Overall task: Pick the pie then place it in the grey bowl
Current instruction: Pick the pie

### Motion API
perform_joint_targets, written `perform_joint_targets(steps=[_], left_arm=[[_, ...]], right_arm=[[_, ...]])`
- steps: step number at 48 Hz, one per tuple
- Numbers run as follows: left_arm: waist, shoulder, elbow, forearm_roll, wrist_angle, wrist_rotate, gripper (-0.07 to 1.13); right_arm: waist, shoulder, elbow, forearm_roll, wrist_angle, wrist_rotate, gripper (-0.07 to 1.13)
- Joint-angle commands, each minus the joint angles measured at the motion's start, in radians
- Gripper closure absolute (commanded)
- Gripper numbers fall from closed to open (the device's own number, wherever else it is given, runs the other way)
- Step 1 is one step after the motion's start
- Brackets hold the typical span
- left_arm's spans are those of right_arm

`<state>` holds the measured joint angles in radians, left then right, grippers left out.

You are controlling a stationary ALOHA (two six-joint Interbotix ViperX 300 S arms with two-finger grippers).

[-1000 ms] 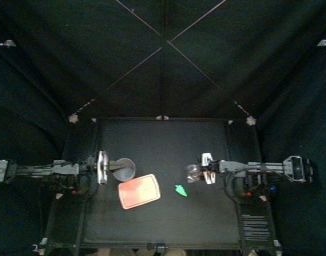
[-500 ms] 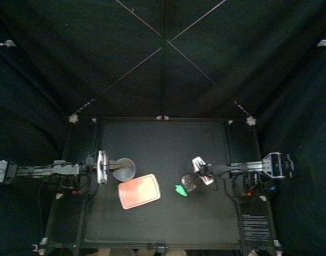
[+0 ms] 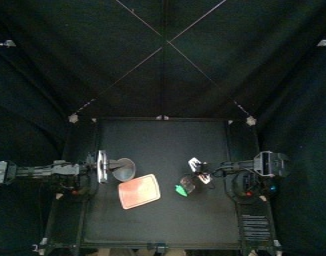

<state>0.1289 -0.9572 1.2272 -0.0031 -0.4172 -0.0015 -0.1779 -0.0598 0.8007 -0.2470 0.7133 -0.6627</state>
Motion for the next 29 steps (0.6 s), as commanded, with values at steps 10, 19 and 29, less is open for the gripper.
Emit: perform_joint_targets(steps=[10,19,29], left_arm=[[0.003,0.005,-0.014,-0.018,-0.017,0.0,1.06],[0.003,0.006,-0.014,-0.028,-0.017,0.0,1.06],[0.003,0.005,-0.014,-0.032,-0.017,0.0,1.06]], right_arm=[[-0.009,0.026,0.0,0.028,-0.035,-0.008,0.05],[-0.015,0.037,0.009,0.044,-0.04,-0.008,0.06],[-0.017,0.021,0.008,0.061,-0.023,-0.008,0.27]])
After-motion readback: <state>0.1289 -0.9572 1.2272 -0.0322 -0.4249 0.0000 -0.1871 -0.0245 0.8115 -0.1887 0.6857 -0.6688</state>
